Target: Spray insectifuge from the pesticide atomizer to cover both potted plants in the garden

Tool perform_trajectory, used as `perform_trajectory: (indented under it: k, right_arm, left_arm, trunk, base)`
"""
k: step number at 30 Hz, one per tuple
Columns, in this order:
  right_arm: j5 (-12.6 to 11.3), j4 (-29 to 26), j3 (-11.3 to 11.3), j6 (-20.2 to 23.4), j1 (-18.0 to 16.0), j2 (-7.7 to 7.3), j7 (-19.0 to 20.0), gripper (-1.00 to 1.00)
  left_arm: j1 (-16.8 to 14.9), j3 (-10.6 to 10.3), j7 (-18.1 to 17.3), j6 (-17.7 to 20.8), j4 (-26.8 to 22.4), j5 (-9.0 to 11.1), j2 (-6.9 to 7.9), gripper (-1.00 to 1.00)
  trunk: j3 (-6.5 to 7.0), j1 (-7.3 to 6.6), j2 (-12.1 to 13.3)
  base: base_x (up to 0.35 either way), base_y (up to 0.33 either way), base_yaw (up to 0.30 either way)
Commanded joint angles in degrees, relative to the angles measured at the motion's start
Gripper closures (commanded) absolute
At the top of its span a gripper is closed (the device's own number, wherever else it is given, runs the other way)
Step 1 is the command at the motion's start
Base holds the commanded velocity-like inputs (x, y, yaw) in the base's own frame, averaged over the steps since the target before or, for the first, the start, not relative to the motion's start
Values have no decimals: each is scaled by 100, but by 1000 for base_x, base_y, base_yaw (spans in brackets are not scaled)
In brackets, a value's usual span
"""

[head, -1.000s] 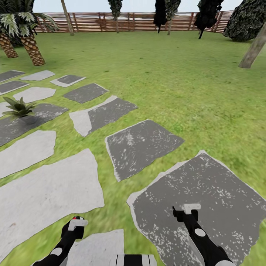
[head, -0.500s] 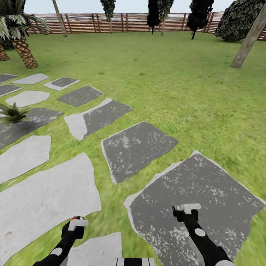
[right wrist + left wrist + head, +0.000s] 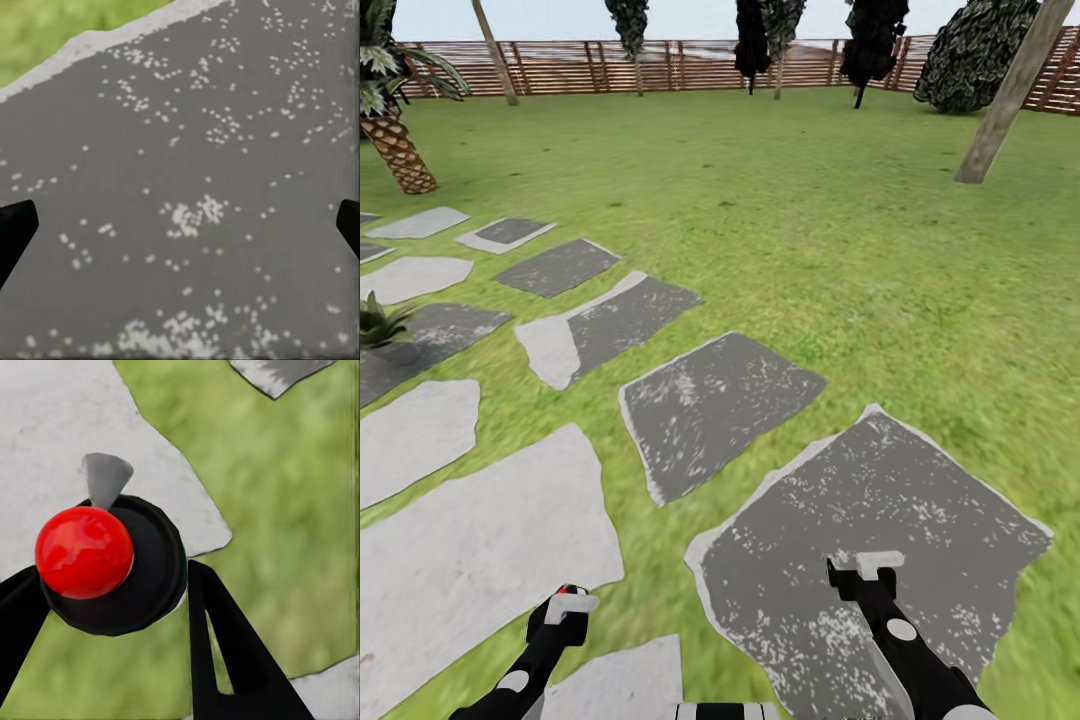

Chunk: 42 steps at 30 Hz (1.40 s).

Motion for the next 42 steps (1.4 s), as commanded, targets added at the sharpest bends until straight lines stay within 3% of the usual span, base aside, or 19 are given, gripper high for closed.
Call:
perform_trajectory:
  k: [1,42]
  right_arm:
    - [33,6,1,-17,-3,1,-25,-100]
    - [25,6,-2,-21,-1,-8,-32,-100]
  left_arm:
    - [-1,7,-1,-17,2,-36,2,100]
    - [-1,7,-1,-24,2,-36,11,100]
  trunk:
    - [2,-1,-1]
    - [237,-1,-1]
  base:
    - [0,0,-246]
    - [0,0,-246]
